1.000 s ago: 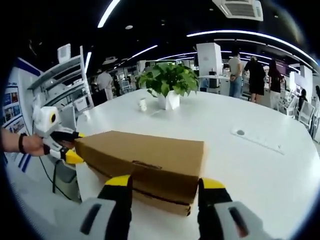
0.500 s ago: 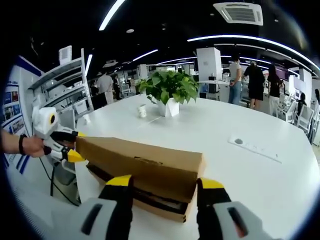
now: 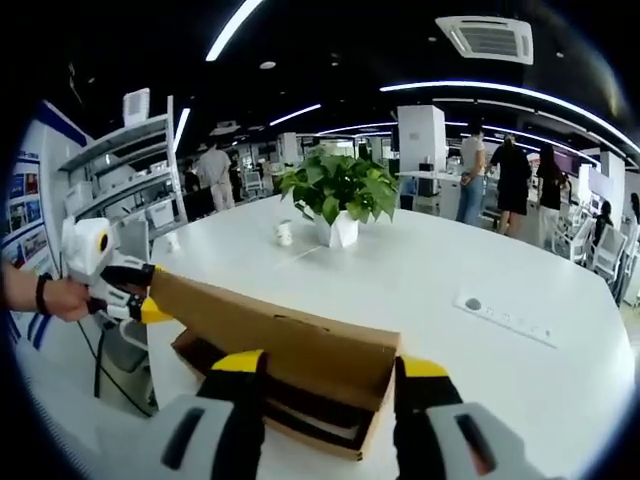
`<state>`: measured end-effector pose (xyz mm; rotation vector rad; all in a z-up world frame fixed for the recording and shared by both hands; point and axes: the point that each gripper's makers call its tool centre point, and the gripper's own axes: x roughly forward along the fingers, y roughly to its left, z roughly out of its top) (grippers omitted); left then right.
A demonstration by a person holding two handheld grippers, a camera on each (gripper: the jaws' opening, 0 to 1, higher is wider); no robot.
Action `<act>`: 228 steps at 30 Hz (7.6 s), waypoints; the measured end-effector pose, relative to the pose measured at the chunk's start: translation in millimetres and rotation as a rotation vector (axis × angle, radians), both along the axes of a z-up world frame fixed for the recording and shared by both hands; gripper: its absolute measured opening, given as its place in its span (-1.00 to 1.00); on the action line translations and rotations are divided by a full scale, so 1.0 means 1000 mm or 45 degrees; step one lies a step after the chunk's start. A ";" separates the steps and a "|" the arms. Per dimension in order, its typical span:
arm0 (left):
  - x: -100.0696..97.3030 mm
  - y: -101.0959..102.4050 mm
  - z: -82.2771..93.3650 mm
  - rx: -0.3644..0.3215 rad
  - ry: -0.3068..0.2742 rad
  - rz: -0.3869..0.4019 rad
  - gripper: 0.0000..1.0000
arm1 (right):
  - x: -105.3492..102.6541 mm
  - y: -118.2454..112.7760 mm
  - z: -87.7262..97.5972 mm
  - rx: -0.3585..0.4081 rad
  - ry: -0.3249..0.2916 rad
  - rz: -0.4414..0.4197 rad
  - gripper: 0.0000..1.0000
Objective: Operate the shoe box by opening the lid, removing the specified soft item, and placing it in the target area until the item is outside and the box remains undamaged.
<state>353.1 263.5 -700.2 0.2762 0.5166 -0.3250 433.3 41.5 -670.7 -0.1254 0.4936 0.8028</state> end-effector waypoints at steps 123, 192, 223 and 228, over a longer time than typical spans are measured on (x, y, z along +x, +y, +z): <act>0.068 0.045 0.010 -0.002 -0.004 0.227 -0.88 | 0.102 0.007 -0.020 -0.082 -0.042 -0.107 -0.98; 0.098 0.057 -0.021 -0.095 0.115 0.265 -0.94 | 0.120 0.013 -0.058 -0.223 0.084 -0.078 -1.00; 0.113 0.061 -0.024 -0.076 0.131 0.265 -0.94 | 0.128 0.014 -0.064 -0.259 0.093 -0.085 -1.00; 0.116 0.062 -0.026 -0.081 0.135 0.267 -0.94 | 0.130 0.015 -0.065 -0.262 0.096 -0.094 -1.00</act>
